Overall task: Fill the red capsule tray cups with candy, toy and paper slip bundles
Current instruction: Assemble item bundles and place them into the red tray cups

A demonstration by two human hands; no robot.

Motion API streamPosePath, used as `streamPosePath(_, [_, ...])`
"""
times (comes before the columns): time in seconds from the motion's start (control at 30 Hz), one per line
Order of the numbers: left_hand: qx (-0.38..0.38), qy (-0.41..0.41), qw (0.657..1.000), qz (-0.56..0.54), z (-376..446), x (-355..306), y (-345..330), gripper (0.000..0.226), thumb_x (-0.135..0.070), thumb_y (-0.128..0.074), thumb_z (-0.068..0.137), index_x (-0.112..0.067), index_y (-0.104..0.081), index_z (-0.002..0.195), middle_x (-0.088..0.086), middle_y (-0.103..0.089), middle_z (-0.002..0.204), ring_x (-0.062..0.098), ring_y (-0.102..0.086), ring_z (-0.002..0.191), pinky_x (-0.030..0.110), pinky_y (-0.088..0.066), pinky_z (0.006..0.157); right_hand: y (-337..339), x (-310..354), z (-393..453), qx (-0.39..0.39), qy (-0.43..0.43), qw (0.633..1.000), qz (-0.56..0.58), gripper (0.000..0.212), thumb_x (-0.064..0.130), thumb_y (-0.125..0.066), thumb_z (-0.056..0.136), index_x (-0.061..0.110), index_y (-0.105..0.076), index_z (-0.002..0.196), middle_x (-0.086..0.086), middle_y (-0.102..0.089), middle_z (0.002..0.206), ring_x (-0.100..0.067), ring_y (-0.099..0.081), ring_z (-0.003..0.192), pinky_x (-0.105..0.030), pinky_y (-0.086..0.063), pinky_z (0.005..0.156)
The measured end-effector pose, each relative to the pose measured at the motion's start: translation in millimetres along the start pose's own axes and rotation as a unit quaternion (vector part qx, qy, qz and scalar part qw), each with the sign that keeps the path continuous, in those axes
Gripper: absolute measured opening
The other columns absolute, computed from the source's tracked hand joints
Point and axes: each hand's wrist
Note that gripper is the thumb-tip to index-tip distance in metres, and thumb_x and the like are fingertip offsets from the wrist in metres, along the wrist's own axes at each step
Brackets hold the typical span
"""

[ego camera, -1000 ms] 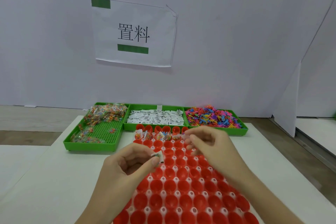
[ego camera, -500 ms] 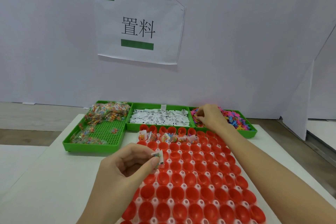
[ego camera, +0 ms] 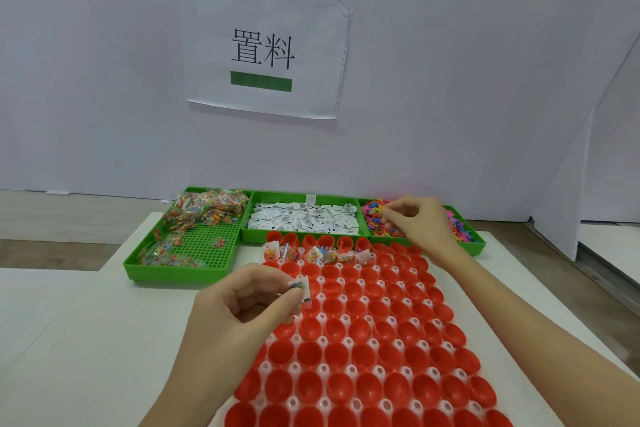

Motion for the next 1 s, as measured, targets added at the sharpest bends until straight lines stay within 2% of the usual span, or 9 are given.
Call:
streamPosePath(0.13, [0.014, -0.004, 1.0, 0.009, -2.7, -0.6, -3.1, 0.013, -0.019, -0.084, 0.072, -0.019, -0.079, 0.085, 0.013, -0.077, 0.079, 0.027, -0.076, 0.073, 0.026, -0.061, 0.072, 14.3, 22.4, -67.4, 0.048, 0.029, 0.997, 0.051, 0.006, 0.021, -0.077, 0.089, 0.025, -0.08, 0.086, 0.007, -0.076, 0.078, -0.001, -0.068, 0.069, -0.013, -0.051, 0.065])
streamPosePath(0.2, [0.032, -0.009, 0.999, 0.01, -5.3, 0.1, -6.3, 0.015, -0.019, -0.084, 0.073, -0.018, -0.079, 0.087, 0.014, -0.077, 0.08, 0.028, -0.076, 0.074, 0.031, -0.063, 0.074, 15.7, 28.0, -101.8, 0.082, 0.025, 0.994, 0.071, 0.006, 0.021, -0.077, 0.088, 0.023, -0.079, 0.083, 0.004, -0.076, 0.083, -0.007, -0.071, 0.072, -0.019, -0.056, 0.07])
streamPosePath(0.3, [0.058, -0.007, 0.998, 0.004, -9.5, 1.6, -10.9, 0.017, -0.019, -0.085, 0.073, -0.019, -0.08, 0.089, 0.013, -0.078, 0.08, 0.031, -0.077, 0.074, 0.035, -0.064, 0.075, 14.5, 36.8, -135.8, 0.137, 0.013, 0.982, 0.126, 0.009, 0.008, -0.074, 0.091, 0.01, -0.073, 0.082, -0.004, -0.078, 0.094, -0.024, -0.076, 0.076, -0.037, -0.063, 0.073])
streamPosePath(0.43, [0.074, 0.005, 0.997, -0.005, -14.0, 0.2, -15.8, 0.023, -0.029, -0.092, 0.073, -0.02, -0.08, 0.091, 0.014, -0.077, 0.078, 0.031, -0.077, 0.074, 0.032, -0.063, 0.075, 10.5, 51.1, -149.6, 0.184, 0.061, 0.972, 0.132, 0.005, 0.001, -0.069, 0.094, 0.002, -0.071, 0.09, -0.013, -0.076, 0.082, -0.022, -0.075, 0.07, -0.027, -0.059, 0.062])
streamPosePath(0.53, [0.08, 0.012, 0.997, -0.001, -16.0, 2.2, -19.0, 0.025, -0.03, -0.091, 0.074, -0.017, -0.08, 0.092, 0.015, -0.077, 0.078, 0.032, -0.077, 0.074, 0.035, -0.063, 0.076, 3.5, 55.9, -158.3, 0.211, 0.083, 0.966, 0.128, 0.008, 0.007, -0.07, 0.094, 0.011, -0.077, 0.096, -0.009, -0.077, 0.083, -0.025, -0.075, 0.074, -0.032, -0.061, 0.067])
streamPosePath(0.7, [0.079, 0.014, 0.997, 0.004, -19.6, 5.4, -24.0, 0.017, -0.02, -0.087, 0.074, -0.017, -0.08, 0.089, 0.014, -0.077, 0.079, 0.031, -0.078, 0.076, 0.037, -0.064, 0.076, -2.2, 56.3, -168.1, 0.223, 0.093, 0.963, 0.118, 0.01, 0.023, -0.075, 0.092, 0.028, -0.082, 0.096, 0.002, -0.079, 0.086, -0.014, -0.075, 0.074, -0.021, -0.058, 0.067])
streamPosePath(0.87, [0.032, -0.024, 0.999, 0.034, -20.1, 3.7, -26.2, 0.015, -0.022, -0.088, 0.07, -0.023, -0.082, 0.084, 0.007, -0.078, 0.075, 0.023, -0.077, 0.07, 0.023, -0.061, 0.067, -0.5, 60.9, -171.9, 0.234, 0.094, 0.96, 0.119, 0.017, 0.023, -0.065, 0.1, 0.028, -0.081, 0.102, 0.007, -0.079, 0.093, -0.012, -0.076, 0.079, -0.02, -0.059, 0.073])
streamPosePath(1.0, [0.015, -0.054, 0.996, 0.066, -19.2, 5.1, -26.6, 0.015, -0.028, -0.086, 0.07, -0.03, -0.082, 0.084, 0.0, -0.079, 0.078, 0.018, -0.077, 0.073, 0.022, -0.06, 0.072, 1.9, 61.3, -171.6, 0.23, 0.092, 0.961, 0.123, 0.013, 0.023, -0.072, 0.095, 0.028, -0.08, 0.103, 0.007, -0.079, 0.095, -0.01, -0.075, 0.086, -0.021, -0.059, 0.077])
Point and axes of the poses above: each hand's wrist, its own z-axis towards the middle knuckle, its own y-axis out of the back of the hand, x = y × z
